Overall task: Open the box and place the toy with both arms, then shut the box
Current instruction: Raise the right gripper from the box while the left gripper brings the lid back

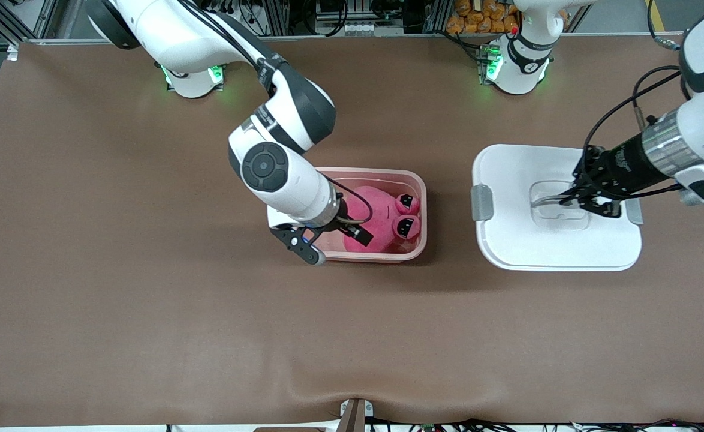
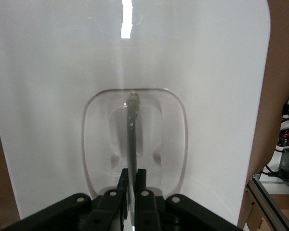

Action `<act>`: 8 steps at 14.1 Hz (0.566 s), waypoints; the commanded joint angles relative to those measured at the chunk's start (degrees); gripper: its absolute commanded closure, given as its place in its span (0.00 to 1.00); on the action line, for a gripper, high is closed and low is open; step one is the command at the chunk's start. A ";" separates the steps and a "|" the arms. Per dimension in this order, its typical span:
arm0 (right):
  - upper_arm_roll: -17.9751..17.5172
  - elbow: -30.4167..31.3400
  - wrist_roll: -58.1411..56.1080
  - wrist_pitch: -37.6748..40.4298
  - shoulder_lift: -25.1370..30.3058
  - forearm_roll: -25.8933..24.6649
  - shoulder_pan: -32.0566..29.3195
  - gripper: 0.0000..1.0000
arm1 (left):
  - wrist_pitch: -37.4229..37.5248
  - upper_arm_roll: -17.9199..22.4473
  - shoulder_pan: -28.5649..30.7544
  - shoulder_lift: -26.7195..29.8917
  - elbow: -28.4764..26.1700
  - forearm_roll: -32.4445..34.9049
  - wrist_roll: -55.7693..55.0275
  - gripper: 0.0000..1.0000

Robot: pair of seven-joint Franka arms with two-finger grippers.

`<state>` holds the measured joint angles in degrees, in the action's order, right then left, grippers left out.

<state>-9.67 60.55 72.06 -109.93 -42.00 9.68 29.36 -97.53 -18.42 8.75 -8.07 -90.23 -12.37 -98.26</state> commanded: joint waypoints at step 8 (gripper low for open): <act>0.00 1.23 -4.47 11.22 7.89 -4.93 -4.22 0.00 | -0.90 -0.12 -9.88 -8.18 8.66 4.99 -13.61 1.00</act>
<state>-9.21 60.53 69.37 -100.55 -36.49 6.11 26.27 -98.12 -18.49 0.50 -14.06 -85.16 -8.70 -109.08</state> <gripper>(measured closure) 0.000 0.930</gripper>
